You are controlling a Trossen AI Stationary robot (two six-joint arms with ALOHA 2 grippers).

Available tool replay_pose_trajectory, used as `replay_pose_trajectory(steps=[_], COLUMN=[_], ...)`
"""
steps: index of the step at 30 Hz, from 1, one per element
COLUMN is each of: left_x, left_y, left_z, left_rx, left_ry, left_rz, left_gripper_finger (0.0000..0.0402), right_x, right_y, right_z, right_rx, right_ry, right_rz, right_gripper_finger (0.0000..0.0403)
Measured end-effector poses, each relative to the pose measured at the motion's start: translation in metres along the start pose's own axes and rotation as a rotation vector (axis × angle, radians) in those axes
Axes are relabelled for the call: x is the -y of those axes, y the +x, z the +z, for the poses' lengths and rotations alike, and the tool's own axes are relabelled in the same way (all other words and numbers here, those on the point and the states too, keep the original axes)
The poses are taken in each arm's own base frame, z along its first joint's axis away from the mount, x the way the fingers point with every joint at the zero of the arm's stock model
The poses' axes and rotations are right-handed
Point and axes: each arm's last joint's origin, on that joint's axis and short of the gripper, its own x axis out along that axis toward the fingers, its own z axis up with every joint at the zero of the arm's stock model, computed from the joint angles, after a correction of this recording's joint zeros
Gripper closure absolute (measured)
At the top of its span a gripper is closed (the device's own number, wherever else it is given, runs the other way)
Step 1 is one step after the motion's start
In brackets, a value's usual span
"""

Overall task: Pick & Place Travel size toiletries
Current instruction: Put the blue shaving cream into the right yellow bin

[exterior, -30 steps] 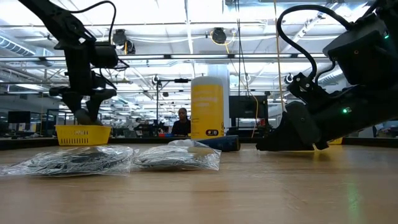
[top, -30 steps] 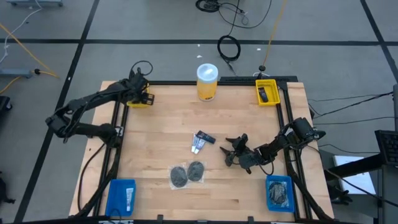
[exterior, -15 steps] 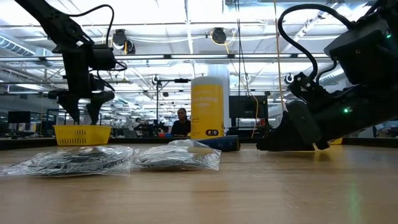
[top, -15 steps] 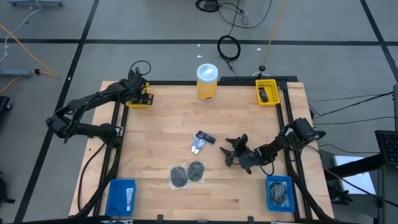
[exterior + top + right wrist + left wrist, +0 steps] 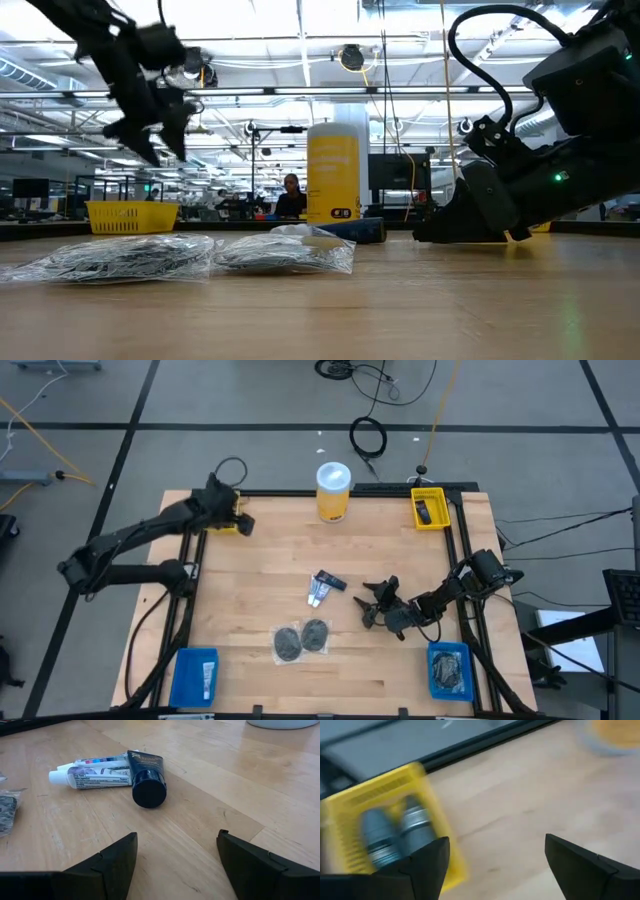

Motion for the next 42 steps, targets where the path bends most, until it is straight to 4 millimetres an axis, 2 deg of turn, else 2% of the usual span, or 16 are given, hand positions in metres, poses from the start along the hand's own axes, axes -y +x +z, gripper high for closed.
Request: replay_pose_trajectory(steps=[5,10,14,18,21,24,28,33,37,42], left_x=[0.046,0.091,0.116,0.143,0.168,0.192,0.213,0.215,0.212,0.222], left_y=[-0.011,-0.013,-0.012,-0.008,-0.007,-0.014,-0.031,-0.039,-0.028,0.007], left_z=[-0.024,-0.063,-0.093,-0.118,-0.135,-0.147,-0.151,-0.143,-0.138,-0.134], left_rx=[0.197,0.430,0.549,0.523,0.471,0.383,0.196,0.013,-0.020,0.140], left_ry=[0.110,0.270,0.305,0.350,0.420,0.576,0.711,0.733,0.643,0.645], left_rz=[-0.240,-0.526,-0.630,-0.691,-0.657,-0.582,-0.514,-0.500,-0.502,-0.528], left_gripper_finger=[0.0106,0.0118,0.0125,0.0125,0.0124,0.0124,0.0124,0.0125,0.0142,0.0171], right_x=[0.000,-0.001,-0.004,-0.003,-0.002,-0.001,0.001,0.000,0.000,-0.001], right_y=[0.000,-0.001,-0.002,-0.002,-0.001,0.000,0.002,0.002,0.002,0.000], right_z=[0.000,0.000,0.001,0.001,0.002,0.003,0.004,0.004,0.004,0.003], right_rx=[0.002,0.006,0.015,0.018,0.034,0.039,0.038,0.041,0.041,0.040], right_ry=[-0.006,-0.030,-0.052,-0.059,-0.065,-0.079,-0.077,-0.072,-0.070,-0.071], right_rz=[-0.002,0.005,0.027,0.018,-0.004,-0.013,-0.026,-0.024,-0.023,-0.014], right_gripper_finger=[0.0138,0.0138,0.0138,0.0138,0.0138,0.0138,0.0138,0.0138,0.0138,0.0138])
